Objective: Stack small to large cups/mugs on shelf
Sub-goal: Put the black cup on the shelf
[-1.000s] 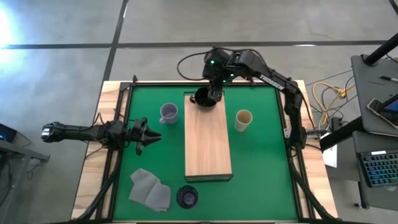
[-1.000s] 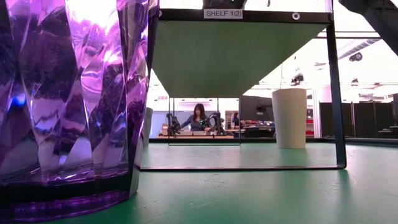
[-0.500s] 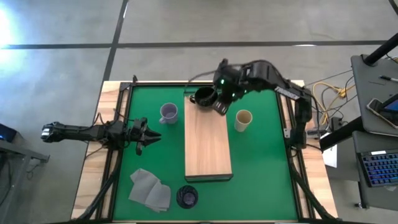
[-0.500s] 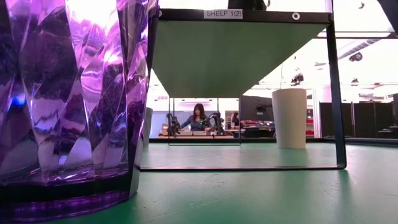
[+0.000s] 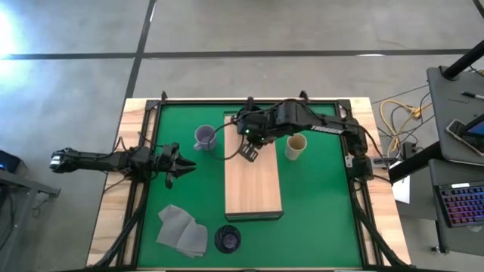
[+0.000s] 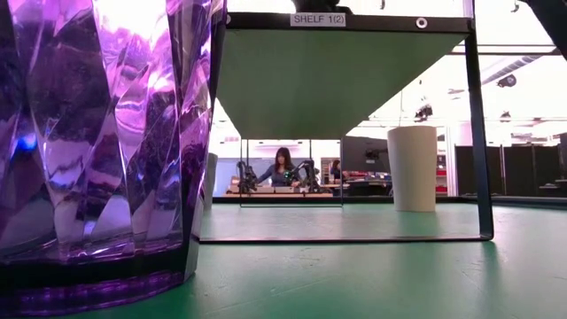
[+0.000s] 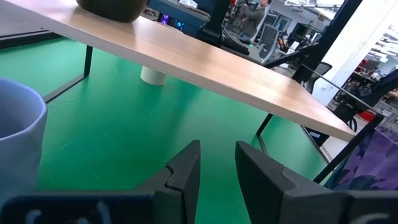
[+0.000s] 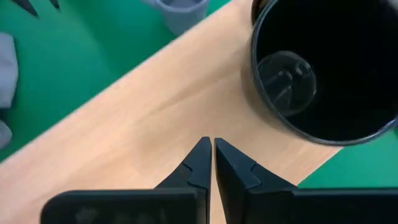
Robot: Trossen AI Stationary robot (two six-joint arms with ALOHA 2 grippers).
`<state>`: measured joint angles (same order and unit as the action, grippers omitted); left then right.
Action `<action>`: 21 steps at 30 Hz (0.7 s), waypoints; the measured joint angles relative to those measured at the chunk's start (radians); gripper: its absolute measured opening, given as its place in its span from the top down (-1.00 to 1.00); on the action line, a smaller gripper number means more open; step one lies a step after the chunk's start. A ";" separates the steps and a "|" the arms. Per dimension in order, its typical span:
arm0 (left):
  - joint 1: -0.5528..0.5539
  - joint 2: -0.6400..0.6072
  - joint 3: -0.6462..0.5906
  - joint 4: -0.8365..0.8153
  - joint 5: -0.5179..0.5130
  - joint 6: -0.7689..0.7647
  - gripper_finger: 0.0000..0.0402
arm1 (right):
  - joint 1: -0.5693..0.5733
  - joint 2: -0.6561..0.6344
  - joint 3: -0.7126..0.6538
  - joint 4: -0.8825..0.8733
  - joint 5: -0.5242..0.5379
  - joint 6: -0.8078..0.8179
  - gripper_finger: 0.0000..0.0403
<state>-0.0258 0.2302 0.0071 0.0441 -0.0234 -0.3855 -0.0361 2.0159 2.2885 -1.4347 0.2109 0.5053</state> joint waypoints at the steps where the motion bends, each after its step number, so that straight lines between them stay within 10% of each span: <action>1: 0.000 0.000 0.000 0.000 0.000 0.000 0.57 | 0.001 0.000 -0.014 0.013 0.000 0.001 0.94; 21: 0.000 -0.002 0.000 0.000 0.000 0.000 0.57 | -0.002 -0.006 -0.116 0.042 0.103 0.023 0.94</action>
<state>-0.0259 0.2283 0.0067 0.0441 -0.0234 -0.3856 -0.0378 2.0099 2.1723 -1.3931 0.3137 0.5282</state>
